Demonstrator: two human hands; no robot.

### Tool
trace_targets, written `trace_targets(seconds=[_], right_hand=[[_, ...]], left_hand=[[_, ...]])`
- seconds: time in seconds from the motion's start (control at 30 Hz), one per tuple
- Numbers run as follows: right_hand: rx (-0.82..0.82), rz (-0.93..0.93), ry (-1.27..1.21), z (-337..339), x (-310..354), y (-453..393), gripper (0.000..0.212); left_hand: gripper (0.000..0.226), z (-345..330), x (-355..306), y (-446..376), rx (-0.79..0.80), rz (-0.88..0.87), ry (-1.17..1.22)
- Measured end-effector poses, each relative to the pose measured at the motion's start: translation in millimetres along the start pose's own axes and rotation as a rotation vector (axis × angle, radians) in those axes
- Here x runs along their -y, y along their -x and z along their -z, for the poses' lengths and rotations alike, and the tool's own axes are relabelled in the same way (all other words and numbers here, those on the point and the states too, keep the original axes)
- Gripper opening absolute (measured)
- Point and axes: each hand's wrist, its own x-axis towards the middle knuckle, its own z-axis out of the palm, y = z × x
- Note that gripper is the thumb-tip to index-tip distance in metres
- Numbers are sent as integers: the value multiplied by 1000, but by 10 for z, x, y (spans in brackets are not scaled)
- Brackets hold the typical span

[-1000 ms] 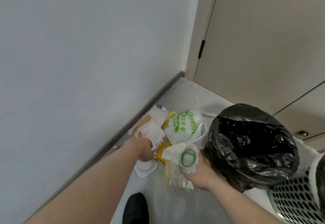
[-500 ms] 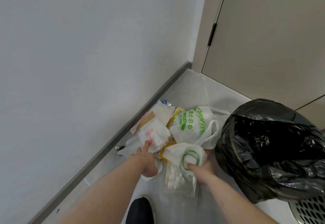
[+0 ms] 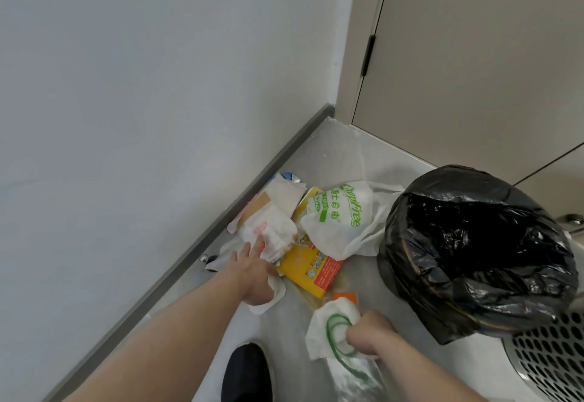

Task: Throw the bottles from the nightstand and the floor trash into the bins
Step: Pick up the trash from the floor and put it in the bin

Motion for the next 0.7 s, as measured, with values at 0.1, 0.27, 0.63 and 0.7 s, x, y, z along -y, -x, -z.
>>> trace_targets(seconds=[0.1, 0.27, 0.63, 0.7], right_hand=[[-15, 7, 36, 1, -63, -24, 43], [-47, 107, 81, 91, 32, 5, 44], [-221, 303, 304, 531, 54, 691, 40], [-210, 332, 317, 717, 54, 987, 45]], left_hand=[[69, 38, -102, -103, 52, 43, 77], [95, -29, -160, -235, 116, 142, 117], [52, 687, -261, 476, -138, 141, 3], [52, 812, -235, 745, -187, 143, 57]])
